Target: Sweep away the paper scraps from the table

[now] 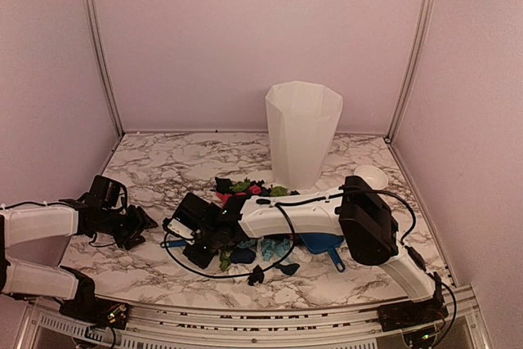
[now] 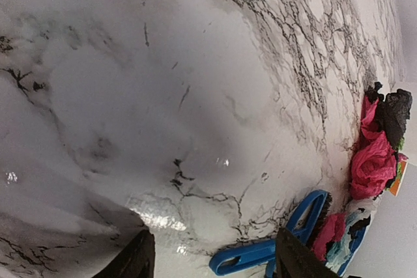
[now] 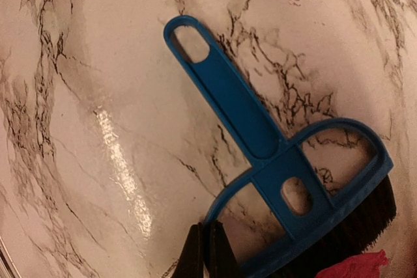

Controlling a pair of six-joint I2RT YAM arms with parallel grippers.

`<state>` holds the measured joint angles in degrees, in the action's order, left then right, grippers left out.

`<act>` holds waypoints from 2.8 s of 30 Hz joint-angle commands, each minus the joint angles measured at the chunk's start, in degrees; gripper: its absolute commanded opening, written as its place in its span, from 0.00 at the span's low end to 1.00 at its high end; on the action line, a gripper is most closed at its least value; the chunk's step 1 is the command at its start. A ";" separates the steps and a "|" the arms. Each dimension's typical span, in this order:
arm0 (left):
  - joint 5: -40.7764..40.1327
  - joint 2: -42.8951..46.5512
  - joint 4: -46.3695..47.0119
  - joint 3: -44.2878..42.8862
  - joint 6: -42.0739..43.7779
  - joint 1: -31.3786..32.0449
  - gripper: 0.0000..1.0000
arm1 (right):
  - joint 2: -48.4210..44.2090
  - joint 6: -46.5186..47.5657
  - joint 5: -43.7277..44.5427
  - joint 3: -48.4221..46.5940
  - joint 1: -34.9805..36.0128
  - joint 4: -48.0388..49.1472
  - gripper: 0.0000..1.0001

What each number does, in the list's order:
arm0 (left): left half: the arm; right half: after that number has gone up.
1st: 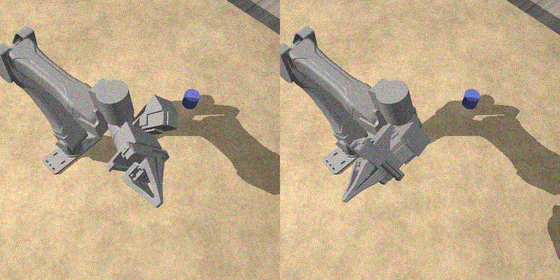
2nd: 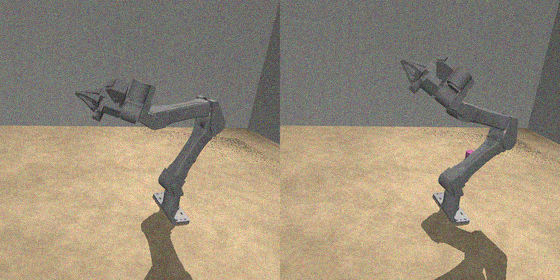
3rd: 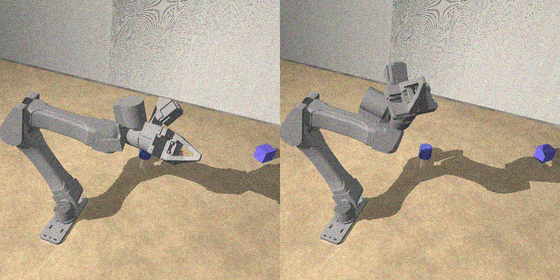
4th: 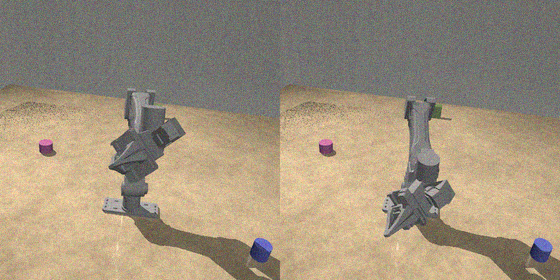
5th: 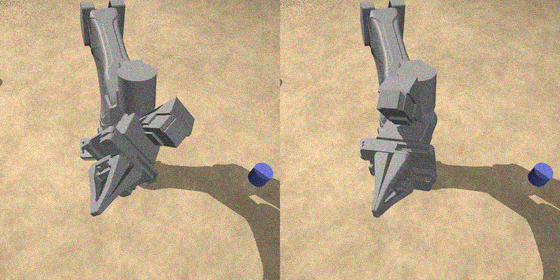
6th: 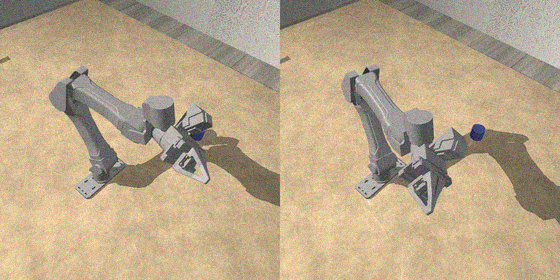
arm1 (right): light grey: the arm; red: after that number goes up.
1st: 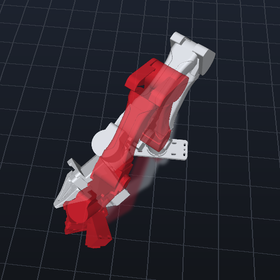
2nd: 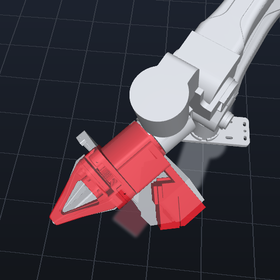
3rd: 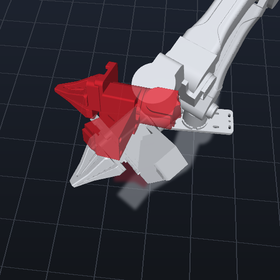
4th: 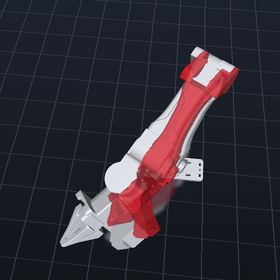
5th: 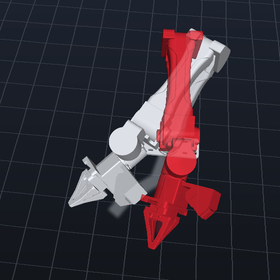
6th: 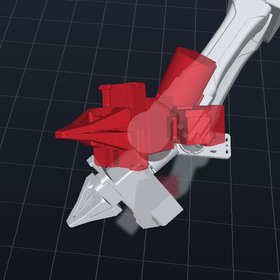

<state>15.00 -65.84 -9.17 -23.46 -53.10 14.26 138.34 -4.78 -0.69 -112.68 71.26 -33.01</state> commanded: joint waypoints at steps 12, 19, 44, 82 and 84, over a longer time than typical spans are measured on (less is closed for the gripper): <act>6.99 2.49 9.06 3.03 -5.75 0.06 0.61 | -5.73 -7.61 -3.34 3.92 -2.55 8.69 0.00; 9.87 2.94 13.59 3.92 -9.26 0.06 0.58 | -7.31 -10.11 -6.28 5.63 -4.23 11.69 0.00; 12.77 -6.50 25.07 2.83 -11.98 1.24 0.31 | -6.94 -10.97 -7.31 5.47 -4.47 12.37 0.00; -18.76 -20.07 -23.07 -53.39 36.01 17.70 0.00 | -71.80 -34.60 14.33 67.27 -11.25 -13.76 0.83; -20.71 -23.44 -23.90 -57.61 38.50 17.94 0.00 | -73.85 -35.49 13.94 69.91 -12.18 -13.90 0.83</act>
<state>2.50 -84.55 -27.00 -74.41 -23.27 31.42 67.94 -35.22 12.60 -46.50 60.95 -42.76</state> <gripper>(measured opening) 0.054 0.828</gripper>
